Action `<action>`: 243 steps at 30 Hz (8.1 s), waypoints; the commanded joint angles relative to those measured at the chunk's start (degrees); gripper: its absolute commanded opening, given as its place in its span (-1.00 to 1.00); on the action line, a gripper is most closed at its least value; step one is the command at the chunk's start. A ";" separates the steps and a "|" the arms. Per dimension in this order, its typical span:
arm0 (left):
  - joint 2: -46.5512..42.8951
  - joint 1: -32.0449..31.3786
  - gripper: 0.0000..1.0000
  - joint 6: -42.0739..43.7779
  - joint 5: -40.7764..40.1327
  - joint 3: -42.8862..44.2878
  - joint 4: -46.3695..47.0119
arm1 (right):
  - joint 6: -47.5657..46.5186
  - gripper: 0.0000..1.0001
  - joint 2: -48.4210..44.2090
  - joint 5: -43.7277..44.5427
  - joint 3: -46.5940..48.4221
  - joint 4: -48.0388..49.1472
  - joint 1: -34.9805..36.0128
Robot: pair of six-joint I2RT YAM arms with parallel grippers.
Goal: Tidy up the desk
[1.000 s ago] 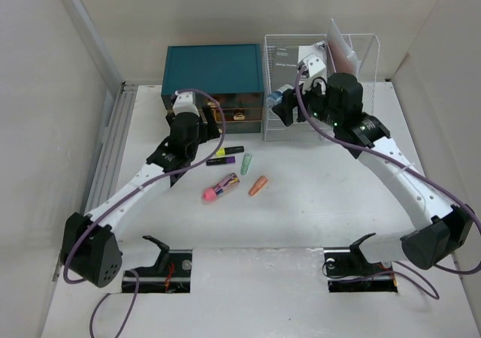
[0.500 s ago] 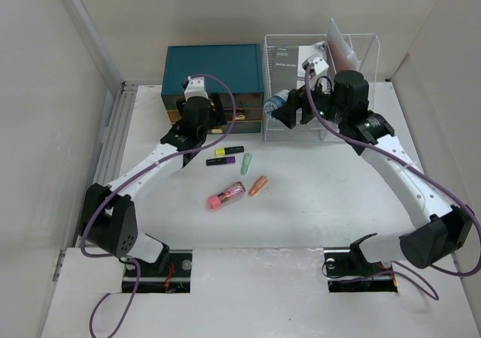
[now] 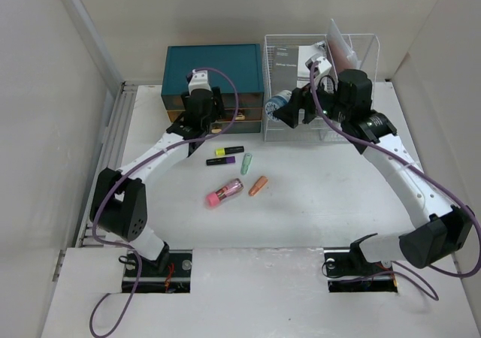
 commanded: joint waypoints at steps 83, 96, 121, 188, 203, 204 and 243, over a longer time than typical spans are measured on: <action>6.09 -3.14 -0.74 -1.74 -10.73 7.47 -0.60 | 0.98 -1.00 -2.86 -3.92 -2.23 5.91 -0.53; -3.40 -4.19 -0.94 -2.88 -10.20 -2.46 -1.13 | 0.98 -1.00 -2.33 -3.40 -1.70 5.91 -0.53; -12.90 -9.55 -0.94 -4.55 -7.39 -12.31 -3.41 | 8.08 -1.00 27.29 31.65 27.75 -4.72 15.64; 5.83 -4.19 -0.04 -2.97 -4.14 6.67 -3.60 | -3.41 -0.55 -7.77 23.76 -7.05 10.13 10.02; 7.67 -3.14 0.16 -4.03 -6.42 10.18 -4.64 | -2.27 -0.58 -8.30 20.34 -10.66 11.80 8.43; 7.67 -3.14 0.16 -4.03 -6.42 10.19 -4.64 | -2.27 -0.60 -8.30 20.34 -10.66 11.80 8.43; -48.57 -4.28 0.87 -2.53 -16.61 -23.12 -13.25 | -66.78 0.77 24.63 -10.61 2.60 -9.47 24.16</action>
